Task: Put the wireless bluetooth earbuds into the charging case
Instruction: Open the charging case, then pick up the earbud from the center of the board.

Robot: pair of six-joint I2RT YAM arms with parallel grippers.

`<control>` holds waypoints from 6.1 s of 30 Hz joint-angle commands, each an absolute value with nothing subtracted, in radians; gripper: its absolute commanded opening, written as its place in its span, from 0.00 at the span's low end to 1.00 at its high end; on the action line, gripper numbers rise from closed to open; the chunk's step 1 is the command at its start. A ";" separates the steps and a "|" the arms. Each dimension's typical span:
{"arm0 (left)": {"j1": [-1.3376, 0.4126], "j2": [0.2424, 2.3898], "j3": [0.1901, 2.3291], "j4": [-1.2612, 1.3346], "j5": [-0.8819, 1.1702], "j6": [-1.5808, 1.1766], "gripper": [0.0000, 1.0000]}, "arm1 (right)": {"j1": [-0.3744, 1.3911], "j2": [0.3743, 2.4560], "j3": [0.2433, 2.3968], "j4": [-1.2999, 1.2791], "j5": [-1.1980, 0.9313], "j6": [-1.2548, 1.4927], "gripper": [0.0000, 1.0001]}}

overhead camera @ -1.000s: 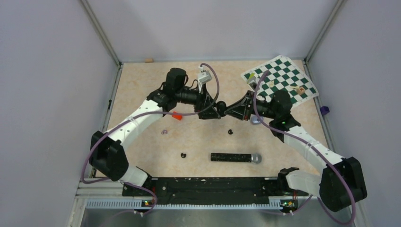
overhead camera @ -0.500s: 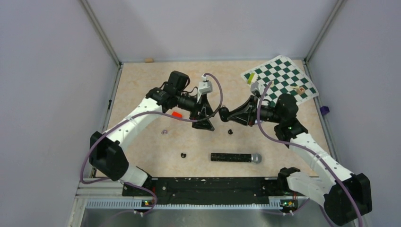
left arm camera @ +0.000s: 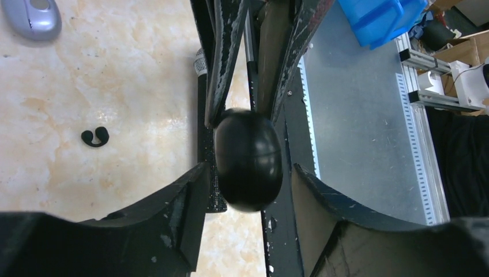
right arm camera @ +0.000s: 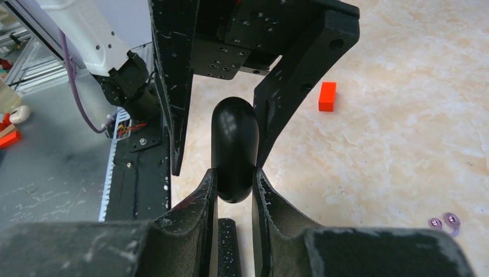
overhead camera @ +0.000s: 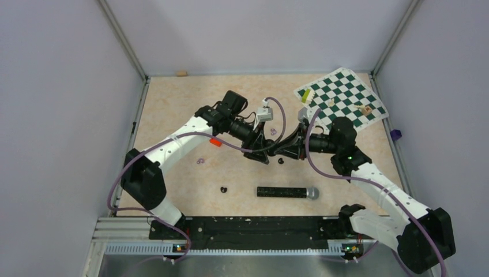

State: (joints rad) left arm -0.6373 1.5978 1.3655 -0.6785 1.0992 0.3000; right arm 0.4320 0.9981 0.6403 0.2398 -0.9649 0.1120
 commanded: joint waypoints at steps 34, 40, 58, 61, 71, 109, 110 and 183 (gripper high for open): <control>-0.657 1.579 1.418 -0.640 1.014 0.292 0.57 | 0.447 1.024 0.637 0.229 -0.916 0.049 0.04; -0.661 1.577 1.408 -0.640 1.012 0.300 0.48 | 0.447 1.032 0.647 0.211 -0.916 0.039 0.04; -0.713 1.596 1.424 -0.694 0.924 0.363 0.32 | 0.446 1.023 0.674 0.151 -0.905 0.005 0.04; -0.718 1.603 1.435 -0.702 0.917 0.365 0.12 | 0.447 1.016 0.670 0.153 -0.902 0.006 0.04; -0.716 1.588 1.443 -0.700 0.920 0.355 0.00 | 0.428 0.957 0.671 0.147 -0.826 -0.064 0.32; -0.202 0.946 0.947 -0.329 0.927 0.231 0.00 | 0.359 1.203 0.871 -0.182 -0.620 -0.319 0.89; -0.194 0.946 0.950 -0.366 0.934 0.255 0.00 | 0.360 1.217 0.867 -0.198 -0.609 -0.344 0.88; -0.006 0.975 0.835 -0.517 1.231 0.421 0.00 | 0.604 1.639 1.048 -0.481 -0.283 -0.360 0.44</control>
State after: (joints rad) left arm -0.0135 0.9810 0.8463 -0.5488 1.1873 0.4107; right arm 0.6003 1.6726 1.0164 -0.5121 -0.3584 -0.3473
